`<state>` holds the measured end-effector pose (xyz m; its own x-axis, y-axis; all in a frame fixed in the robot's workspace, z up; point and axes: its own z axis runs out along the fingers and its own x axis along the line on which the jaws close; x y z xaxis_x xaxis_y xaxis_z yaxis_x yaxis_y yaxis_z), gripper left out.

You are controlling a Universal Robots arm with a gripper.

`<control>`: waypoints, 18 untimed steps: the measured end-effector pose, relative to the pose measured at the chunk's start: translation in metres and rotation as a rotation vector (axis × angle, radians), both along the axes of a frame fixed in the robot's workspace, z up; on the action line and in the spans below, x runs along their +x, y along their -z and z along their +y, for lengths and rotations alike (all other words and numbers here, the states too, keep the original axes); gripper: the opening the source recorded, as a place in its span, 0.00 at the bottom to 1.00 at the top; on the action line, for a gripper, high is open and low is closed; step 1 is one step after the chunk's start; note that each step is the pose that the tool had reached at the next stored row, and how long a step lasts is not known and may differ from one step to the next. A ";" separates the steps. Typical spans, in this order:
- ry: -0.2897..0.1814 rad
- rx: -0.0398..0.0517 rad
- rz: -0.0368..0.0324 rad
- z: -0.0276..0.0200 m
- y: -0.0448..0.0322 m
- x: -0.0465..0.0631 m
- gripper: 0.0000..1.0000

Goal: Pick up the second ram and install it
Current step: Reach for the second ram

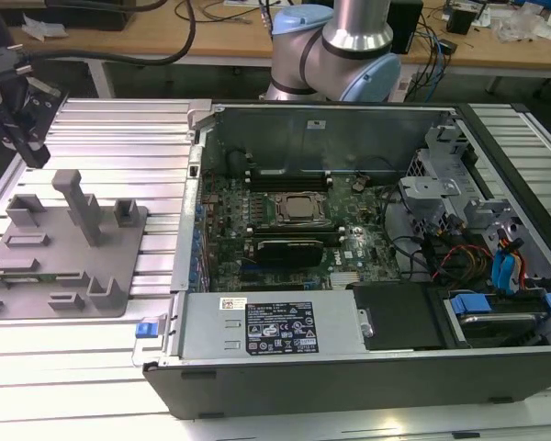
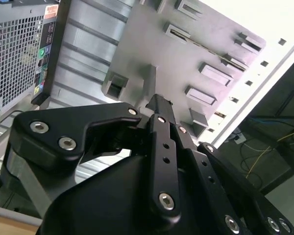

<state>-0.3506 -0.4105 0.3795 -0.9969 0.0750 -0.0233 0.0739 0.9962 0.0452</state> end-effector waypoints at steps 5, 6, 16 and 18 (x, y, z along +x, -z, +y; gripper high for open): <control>0.000 0.0001 0.0000 -0.0031 0.0036 -0.001 0.08; 0.000 0.0000 0.0000 -0.0034 0.0042 -0.002 0.08; 0.000 0.0000 0.0000 -0.0070 0.0124 -0.006 0.08; 0.000 0.0001 -0.0002 -0.0074 0.0145 -0.007 0.08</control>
<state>-0.3573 -0.4179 0.3650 -0.9969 0.0750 -0.0234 0.0739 0.9962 0.0453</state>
